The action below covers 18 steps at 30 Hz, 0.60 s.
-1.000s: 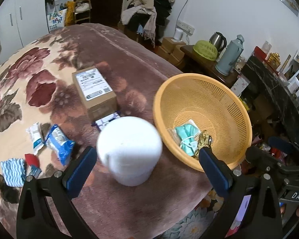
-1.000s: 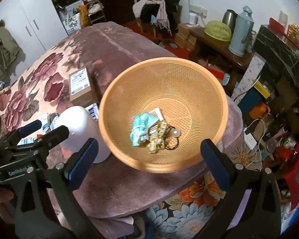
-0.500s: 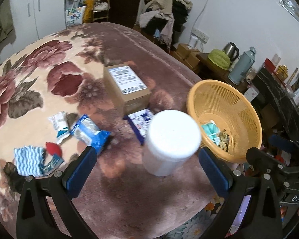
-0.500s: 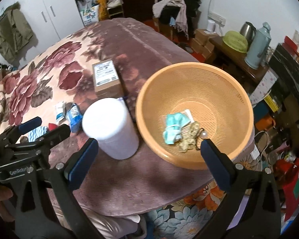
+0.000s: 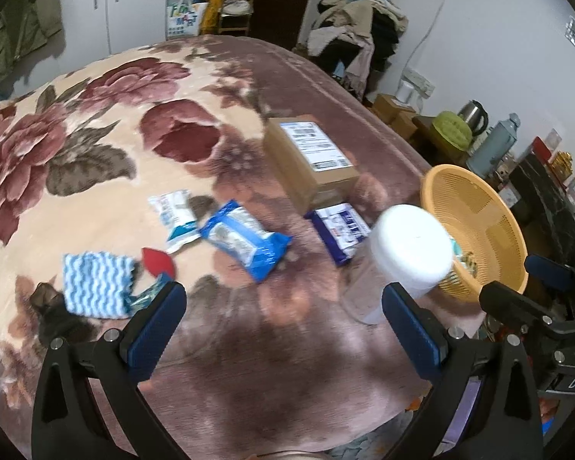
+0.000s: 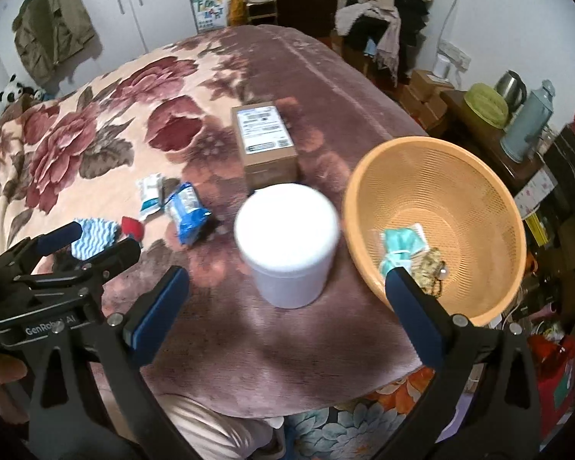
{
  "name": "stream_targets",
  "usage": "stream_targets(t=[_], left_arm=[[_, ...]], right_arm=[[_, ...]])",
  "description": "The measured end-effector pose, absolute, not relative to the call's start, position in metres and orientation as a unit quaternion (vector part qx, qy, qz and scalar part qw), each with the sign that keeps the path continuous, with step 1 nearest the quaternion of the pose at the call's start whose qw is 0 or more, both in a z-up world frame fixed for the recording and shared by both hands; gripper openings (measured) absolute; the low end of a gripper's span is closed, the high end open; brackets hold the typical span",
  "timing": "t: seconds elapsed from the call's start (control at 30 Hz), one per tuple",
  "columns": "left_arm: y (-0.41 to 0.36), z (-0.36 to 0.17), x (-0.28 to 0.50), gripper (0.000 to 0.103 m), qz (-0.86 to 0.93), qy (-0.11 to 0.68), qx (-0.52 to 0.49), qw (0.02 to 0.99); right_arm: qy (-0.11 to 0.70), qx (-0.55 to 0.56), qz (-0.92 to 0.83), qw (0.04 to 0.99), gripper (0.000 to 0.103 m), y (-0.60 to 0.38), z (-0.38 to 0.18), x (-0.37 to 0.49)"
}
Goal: Organize soft objects
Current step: 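Move both tools back over the bed toward the remaining items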
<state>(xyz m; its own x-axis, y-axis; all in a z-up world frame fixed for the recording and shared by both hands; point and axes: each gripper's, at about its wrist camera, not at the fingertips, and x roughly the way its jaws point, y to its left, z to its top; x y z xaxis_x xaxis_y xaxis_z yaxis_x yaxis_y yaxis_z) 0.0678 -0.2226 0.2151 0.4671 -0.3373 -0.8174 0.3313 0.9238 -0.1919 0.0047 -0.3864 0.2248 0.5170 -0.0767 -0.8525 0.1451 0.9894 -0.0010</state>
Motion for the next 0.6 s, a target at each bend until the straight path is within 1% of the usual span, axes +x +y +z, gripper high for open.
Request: stream_targets(t=[0.6], left_arm=[[-0.101,0.179,0.087,0.102,-0.123,0.495,-0.051,0.859]], right_arm=[[0.516,-0.016,0.0,0.856,0.103,-0.286,0.191,0.037]])
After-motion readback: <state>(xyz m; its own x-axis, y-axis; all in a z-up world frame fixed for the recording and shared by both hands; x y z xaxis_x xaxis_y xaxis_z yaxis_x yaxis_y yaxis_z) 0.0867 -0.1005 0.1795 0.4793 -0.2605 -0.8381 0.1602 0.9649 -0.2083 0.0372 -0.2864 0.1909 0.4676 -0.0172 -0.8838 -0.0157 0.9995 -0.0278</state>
